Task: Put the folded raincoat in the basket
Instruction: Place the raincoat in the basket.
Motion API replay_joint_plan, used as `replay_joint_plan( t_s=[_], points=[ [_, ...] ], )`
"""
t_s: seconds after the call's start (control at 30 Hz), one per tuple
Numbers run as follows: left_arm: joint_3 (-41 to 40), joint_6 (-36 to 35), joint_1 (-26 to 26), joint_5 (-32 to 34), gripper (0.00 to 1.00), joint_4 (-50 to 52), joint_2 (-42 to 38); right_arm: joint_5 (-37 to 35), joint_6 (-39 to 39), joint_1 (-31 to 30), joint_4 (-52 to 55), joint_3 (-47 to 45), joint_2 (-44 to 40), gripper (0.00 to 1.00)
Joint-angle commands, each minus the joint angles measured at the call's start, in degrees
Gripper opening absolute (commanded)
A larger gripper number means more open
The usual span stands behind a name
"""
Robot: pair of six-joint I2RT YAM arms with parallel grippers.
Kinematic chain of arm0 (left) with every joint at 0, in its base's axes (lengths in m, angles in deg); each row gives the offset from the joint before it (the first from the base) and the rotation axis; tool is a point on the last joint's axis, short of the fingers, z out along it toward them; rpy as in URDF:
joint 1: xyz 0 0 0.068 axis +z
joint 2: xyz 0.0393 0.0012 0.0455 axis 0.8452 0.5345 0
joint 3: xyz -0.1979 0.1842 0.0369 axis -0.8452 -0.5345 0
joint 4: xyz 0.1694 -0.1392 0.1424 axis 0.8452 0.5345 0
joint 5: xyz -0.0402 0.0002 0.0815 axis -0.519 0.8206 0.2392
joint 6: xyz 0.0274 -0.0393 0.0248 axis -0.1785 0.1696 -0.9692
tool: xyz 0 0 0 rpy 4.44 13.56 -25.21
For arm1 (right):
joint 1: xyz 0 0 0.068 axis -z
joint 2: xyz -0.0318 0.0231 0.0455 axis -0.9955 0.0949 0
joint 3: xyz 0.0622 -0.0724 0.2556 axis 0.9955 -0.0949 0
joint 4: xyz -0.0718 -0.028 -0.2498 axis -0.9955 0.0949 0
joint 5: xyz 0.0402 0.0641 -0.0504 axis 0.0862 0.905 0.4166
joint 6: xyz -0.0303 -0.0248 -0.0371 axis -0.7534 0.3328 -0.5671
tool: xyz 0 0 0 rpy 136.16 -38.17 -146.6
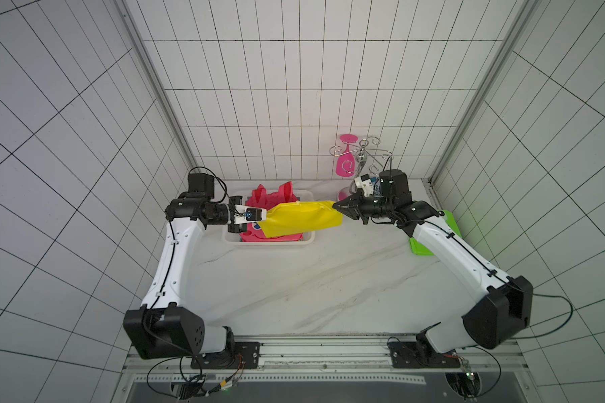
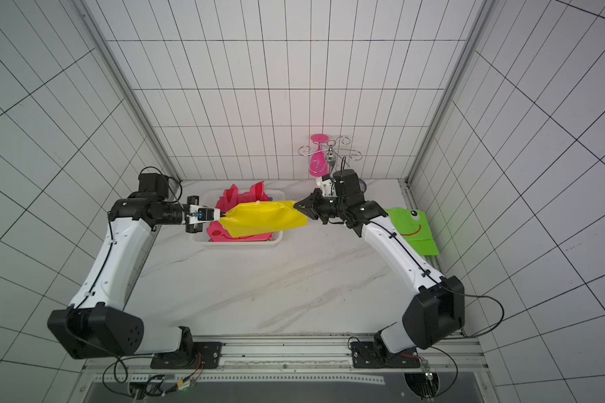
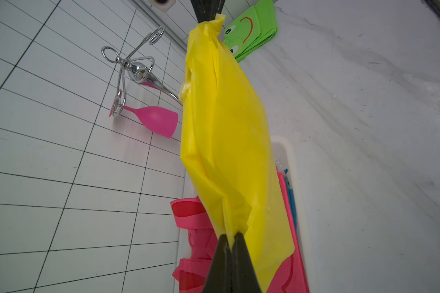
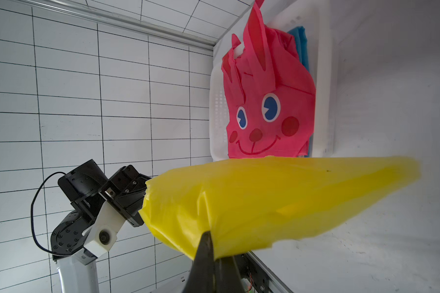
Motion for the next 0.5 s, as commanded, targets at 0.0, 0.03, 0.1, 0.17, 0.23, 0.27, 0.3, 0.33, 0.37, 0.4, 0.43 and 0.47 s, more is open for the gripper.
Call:
replay_joint_plan(
  t_s=[0.0, 0.03, 0.1, 0.17, 0.23, 0.27, 0.3, 0.33, 0.37, 0.4, 0.43, 0.47],
  points=[
    [2.8, 0.71, 2.83, -3.36, 0.0, -7.2, 3.13, 0.49, -1.16, -0.52, -5.73, 7.03, 4.76, 0.0],
    [3.41, 1.31, 3.6, -3.39, 0.0, -8.87, 4.39, 0.85, -1.22, -0.51, -7.11, 8.68, 6.84, 0.0],
    [4.86, 1.24, 4.92, -2.83, 0.0, -10.68, 6.63, 1.7, -1.57, -0.61, -9.71, 12.01, 10.68, 0.0],
    [6.55, 1.46, 6.02, -1.84, 0.0, -12.89, 8.9, 2.58, -2.94, -0.65, -11.09, 16.19, 15.42, 0.0],
    [7.17, 1.88, 6.91, -0.97, 0.0, -16.35, 10.59, 2.58, -5.64, -0.99, -11.45, 20.94, 19.78, 0.0],
    [6.97, 1.96, 7.22, -0.09, 0.0, -18.86, 11.43, 2.12, -7.84, -1.33, -11.32, 23.22, 21.99, 0.0],
    [6.71, 2.06, 7.37, 0.85, 0.0, -21.03, 12.24, 1.4, -10.09, -1.57, -11.36, 24.82, 23.86, 0.0],
    [6.49, 2.39, 7.55, 1.89, 0.0, -23.69, 13.09, 0.84, -10.73, -1.87, -12.09, 26.42, 25.86, 0.0],
    [6.17, 3.1, 7.84, 2.51, 0.0, -27.0, 13.98, 0.96, -10.98, -2.12, -13.84, 27.82, 28.07, 0.0],
    [5.72, 3.84, 8.09, 3.1, 0.0, -29.98, 14.64, 1.1, -11.07, -2.4, -15.57, 29.08, 29.62, 0.0],
    [5.35, 5.23, 8.44, 3.42, 0.0, -33.75, 15.42, 0.9, -11.23, -2.61, -16.85, 30.8, 31.54, 0.0],
    [5.29, 6.94, 8.77, 3.5, 0.0, -37.18, 16.03, 0.85, -11.56, -2.8, -17.67, 32.7, 33.2, 0.0]
  ],
)
